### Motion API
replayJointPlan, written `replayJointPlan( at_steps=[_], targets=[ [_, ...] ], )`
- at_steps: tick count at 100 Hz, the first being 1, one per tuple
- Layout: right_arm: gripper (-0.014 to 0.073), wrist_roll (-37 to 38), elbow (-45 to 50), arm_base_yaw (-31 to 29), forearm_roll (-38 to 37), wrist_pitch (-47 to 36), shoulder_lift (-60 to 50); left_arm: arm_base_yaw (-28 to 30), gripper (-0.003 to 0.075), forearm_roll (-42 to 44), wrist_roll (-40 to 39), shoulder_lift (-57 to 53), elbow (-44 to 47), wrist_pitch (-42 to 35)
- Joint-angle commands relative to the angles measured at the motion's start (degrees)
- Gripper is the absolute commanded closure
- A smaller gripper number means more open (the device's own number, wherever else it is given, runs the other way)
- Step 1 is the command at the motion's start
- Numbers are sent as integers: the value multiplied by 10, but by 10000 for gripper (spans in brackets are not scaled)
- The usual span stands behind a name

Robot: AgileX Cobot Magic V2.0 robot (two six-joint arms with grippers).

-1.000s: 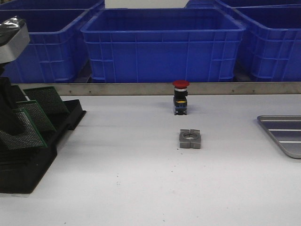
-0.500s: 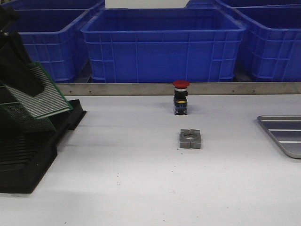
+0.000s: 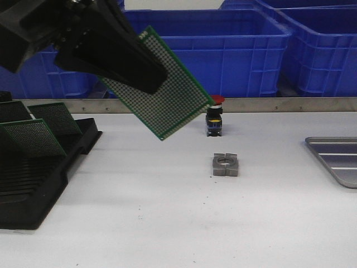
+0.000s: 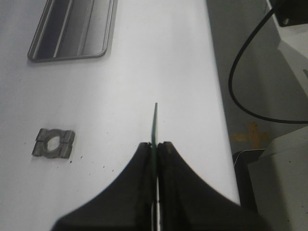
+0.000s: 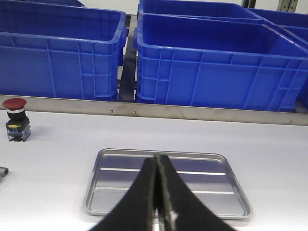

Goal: Place circuit board on tray

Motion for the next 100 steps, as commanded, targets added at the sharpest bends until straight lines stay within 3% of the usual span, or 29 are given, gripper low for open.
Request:
replayJointPlan(
  at_steps=[1,31,72,100],
  targets=[
    [655,-1,0,0,-6,-48,-11,-25,737,-42,-3,-19,-17,-8],
    [655,-1,-20,1,-6,-39,-11,-33,737,-47,-3,-19,-17,-10],
    [655,-1,-240,1,-6,253,121,-33,737,-47,-3,-19,-17,-11],
    [655,-1,-307,1,39,318,273,-33,737,-49,-3,-19,-17,-11]
  ],
)
